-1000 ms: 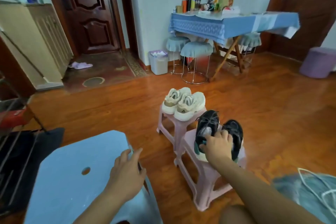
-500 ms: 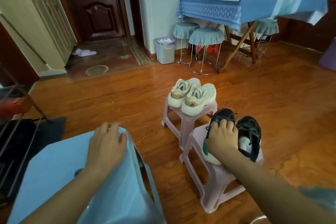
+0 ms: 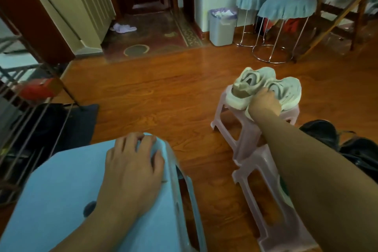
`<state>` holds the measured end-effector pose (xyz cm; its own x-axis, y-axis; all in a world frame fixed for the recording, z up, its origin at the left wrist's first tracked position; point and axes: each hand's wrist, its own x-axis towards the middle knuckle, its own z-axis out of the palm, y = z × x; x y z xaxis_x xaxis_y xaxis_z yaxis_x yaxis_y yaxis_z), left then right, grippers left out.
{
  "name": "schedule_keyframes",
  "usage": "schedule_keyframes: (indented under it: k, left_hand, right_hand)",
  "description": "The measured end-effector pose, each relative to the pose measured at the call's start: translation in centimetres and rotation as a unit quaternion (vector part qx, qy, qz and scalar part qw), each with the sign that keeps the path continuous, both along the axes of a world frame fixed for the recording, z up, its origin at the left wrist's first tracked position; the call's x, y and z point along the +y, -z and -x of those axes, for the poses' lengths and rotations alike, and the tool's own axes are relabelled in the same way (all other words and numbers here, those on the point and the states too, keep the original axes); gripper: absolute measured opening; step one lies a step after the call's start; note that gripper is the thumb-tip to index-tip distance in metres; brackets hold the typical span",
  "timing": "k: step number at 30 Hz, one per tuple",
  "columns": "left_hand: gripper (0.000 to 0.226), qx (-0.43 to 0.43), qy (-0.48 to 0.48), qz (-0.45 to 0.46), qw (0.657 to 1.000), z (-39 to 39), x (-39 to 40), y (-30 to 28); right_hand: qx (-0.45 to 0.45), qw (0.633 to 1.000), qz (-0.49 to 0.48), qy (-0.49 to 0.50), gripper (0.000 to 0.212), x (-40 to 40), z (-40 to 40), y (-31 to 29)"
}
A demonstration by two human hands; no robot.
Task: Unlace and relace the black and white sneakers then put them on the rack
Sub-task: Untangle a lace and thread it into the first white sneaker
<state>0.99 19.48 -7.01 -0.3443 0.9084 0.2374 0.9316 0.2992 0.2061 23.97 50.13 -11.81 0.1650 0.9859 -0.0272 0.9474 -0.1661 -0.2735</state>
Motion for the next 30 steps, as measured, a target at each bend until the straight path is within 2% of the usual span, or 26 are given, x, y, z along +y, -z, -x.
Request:
schedule_keyframes:
  k: [4,7,10,12,15,17,19,21,23,25,27,28,30]
  left_hand:
    - [0.029,0.012,0.006,-0.004,1.000,0.0,-0.1,0.3]
    - [0.026,0.020,0.009,-0.018,1.000,0.1,-0.3,0.4]
    - [0.023,0.040,-0.002,-0.032,0.999,-0.3,-0.4,0.2]
    - [0.030,0.055,-0.007,-0.021,0.998,-1.1,-0.9,-0.6]
    - [0.063,0.052,0.004,-0.029,0.998,-1.9,-3.0,-3.5]
    - [0.075,-0.020,-0.018,-0.113,0.993,-1.3,-5.9,-6.8]
    - [0.075,-0.078,-0.042,-0.227,0.970,0.5,-10.3,-9.8]
    - [0.068,-0.087,-0.058,-0.274,0.956,3.5,-15.1,-11.3]
    - [0.058,-0.097,-0.053,-0.231,0.967,6.4,-19.0,-11.4]
    - [0.059,-0.187,0.002,-0.116,0.976,8.2,-21.5,-10.1]
    - [0.061,-0.254,0.075,0.016,0.964,8.3,-22.9,-7.8]
    - [0.063,-0.262,0.107,0.049,0.958,8.0,-23.3,-6.7]
    - [0.065,-0.282,0.127,0.053,0.950,7.4,-23.2,-5.2]
  right_hand:
    - [-0.010,0.999,-0.039,0.026,0.035,-0.2,-0.5,0.1]
    - [0.008,0.995,-0.086,0.042,0.033,-2.6,-1.6,-2.1]
    - [0.019,0.988,-0.152,0.013,0.034,-7.0,-2.4,-6.4]
    - [0.026,0.979,-0.196,-0.053,0.030,-11.4,-2.6,-9.9]
    - [0.050,0.944,-0.246,-0.215,0.033,-18.7,-1.9,-14.6]
    - [0.078,0.912,-0.245,-0.318,0.040,-23.1,-1.6,-17.2]
    - [0.081,0.883,-0.201,-0.416,0.043,-26.6,-1.1,-18.9]
    - [0.043,0.856,-0.128,-0.500,0.037,-29.2,0.5,-19.6]
    - [0.006,0.828,-0.077,-0.555,0.032,-31.0,3.4,-20.0]
    - [-0.024,0.806,-0.073,-0.586,0.033,-32.0,7.2,-19.7]
    - [-0.058,0.811,-0.071,-0.577,0.034,-32.5,11.3,-19.0]
    - [-0.076,0.819,-0.064,-0.565,0.036,-32.5,13.3,-18.5]
    - [-0.102,0.835,-0.041,-0.540,0.042,-32.5,16.1,-17.3]
